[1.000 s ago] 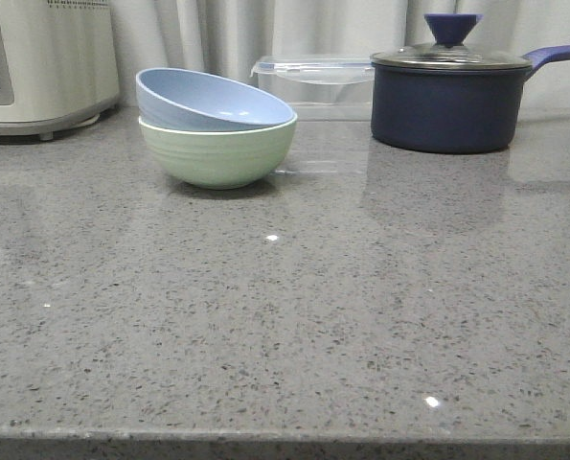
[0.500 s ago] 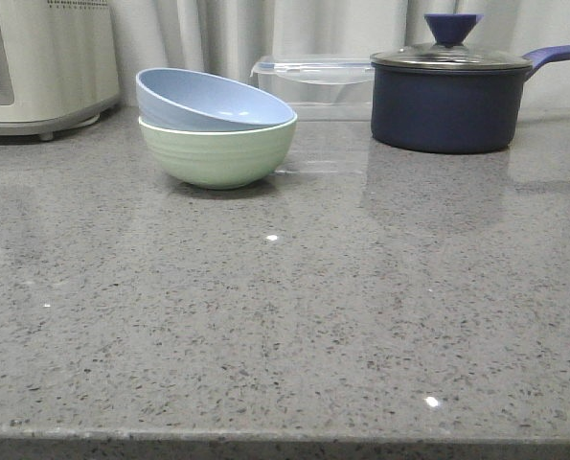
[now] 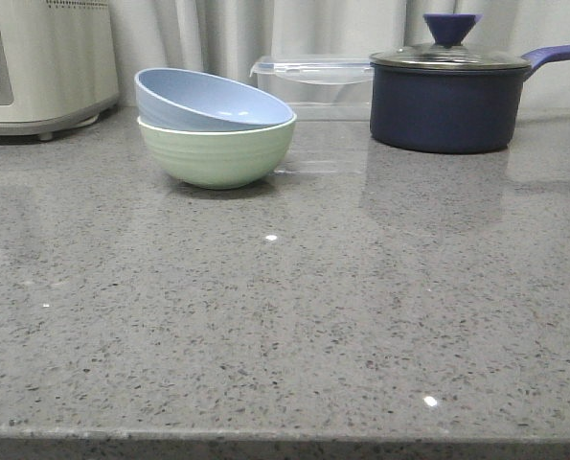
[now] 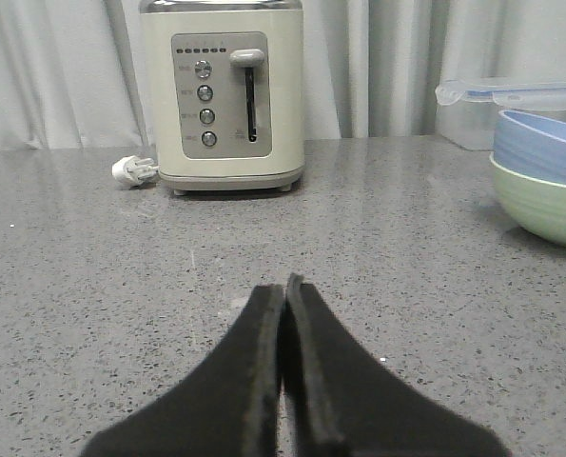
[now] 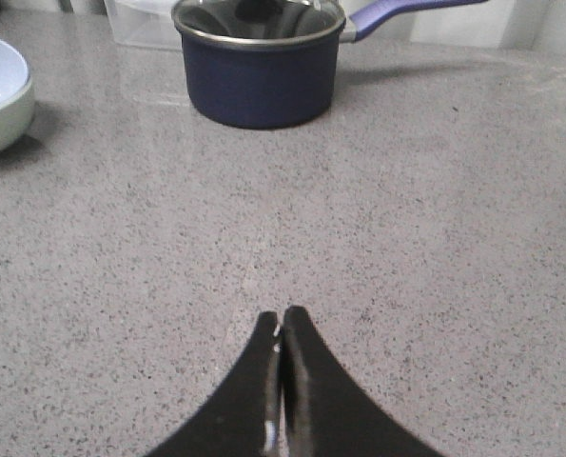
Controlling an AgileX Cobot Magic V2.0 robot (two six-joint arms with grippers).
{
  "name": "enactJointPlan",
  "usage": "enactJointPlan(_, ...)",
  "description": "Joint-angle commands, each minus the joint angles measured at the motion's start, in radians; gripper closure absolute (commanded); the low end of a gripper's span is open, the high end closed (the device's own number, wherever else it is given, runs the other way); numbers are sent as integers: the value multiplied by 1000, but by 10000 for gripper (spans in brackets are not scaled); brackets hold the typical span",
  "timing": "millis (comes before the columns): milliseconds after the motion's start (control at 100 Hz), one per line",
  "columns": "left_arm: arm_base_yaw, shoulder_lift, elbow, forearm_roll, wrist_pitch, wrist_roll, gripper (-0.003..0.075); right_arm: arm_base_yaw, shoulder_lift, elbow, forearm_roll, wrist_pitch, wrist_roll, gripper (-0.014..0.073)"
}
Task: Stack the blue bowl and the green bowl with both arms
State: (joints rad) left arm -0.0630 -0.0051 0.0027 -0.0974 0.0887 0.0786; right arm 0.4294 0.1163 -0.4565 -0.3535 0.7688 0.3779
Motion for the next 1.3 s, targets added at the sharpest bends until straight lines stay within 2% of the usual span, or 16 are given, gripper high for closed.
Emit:
enactJointPlan(0,-3,-34,41,-2,-78,-12,741,-5,13,0,-37,-89,-3,673)
enactJointPlan(140,-3,-34,41,-2,-78,-12,741,-42,13,66,-32,-266,-3,673)
enactJointPlan(310,-3,-34,41,-2,-78,-12,741,-192,13,168,-7,-576,-3,673)
enactJointPlan(450,-3,-34,41,-2,-78,-12,741,-298,13,257,57,-761,-20,673)
enactJointPlan(570,-3,-34,41,-2,-78,-12,741,-345,2,340,99,-875,-49,673)
enactJointPlan(800,-3,-34,41,-2,-78,-12,741,-395,-61,486,162,-907,-70,673)
enactJointPlan(850,-3,-34,41,-2,-78,-12,741,-399,-77,483,163,-852,-74,673)
enactJointPlan(980,-3,-34,41,-2,-78,-12,741,-400,-132,484,178,-815,-104,673)
enactJointPlan(1110,-3,-34,41,-2,-78,-12,741,-400,-145,484,244,-769,-172,673)
enactJointPlan(1290,-3,-34,41,-2,-78,-12,741,-400,-145,484,271,-769,-209,673)
